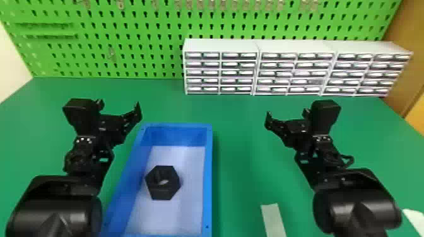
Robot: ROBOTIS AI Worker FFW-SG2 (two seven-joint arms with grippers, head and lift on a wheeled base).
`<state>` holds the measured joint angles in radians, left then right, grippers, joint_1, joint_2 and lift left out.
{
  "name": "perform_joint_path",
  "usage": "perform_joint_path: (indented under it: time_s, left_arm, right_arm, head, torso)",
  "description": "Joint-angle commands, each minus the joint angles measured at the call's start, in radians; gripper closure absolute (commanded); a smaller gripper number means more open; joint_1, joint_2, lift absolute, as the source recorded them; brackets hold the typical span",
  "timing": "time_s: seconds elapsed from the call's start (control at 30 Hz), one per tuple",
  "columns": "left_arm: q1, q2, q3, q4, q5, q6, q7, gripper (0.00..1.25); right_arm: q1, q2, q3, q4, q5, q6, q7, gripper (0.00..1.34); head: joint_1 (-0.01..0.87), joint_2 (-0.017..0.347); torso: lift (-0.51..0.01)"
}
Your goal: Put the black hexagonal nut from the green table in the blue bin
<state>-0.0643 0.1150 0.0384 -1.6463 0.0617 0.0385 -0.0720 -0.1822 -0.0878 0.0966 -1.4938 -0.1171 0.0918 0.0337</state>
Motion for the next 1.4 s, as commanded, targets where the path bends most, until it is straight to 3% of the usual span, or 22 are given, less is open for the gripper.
perform_joint_path:
  time_s: [0.0,1.37]
  left_arm:
    - [0.000,0.000,0.000,-0.001,0.000,0.000,0.000,0.24]
    - [0.000,0.000,-0.008,0.000,-0.003,0.000,0.000,0.24]
  right_arm:
    - [-0.002,-0.003,0.002,0.000,-0.003,0.003,0.000,0.07]
    - [-0.005,-0.004,0.005,0.003,-0.003,-0.004,0.000,0.07]
  head:
    - [0.686,0.052]
    - [0.686,0.052]
  torso:
    - [-0.097]
    - [-0.097]
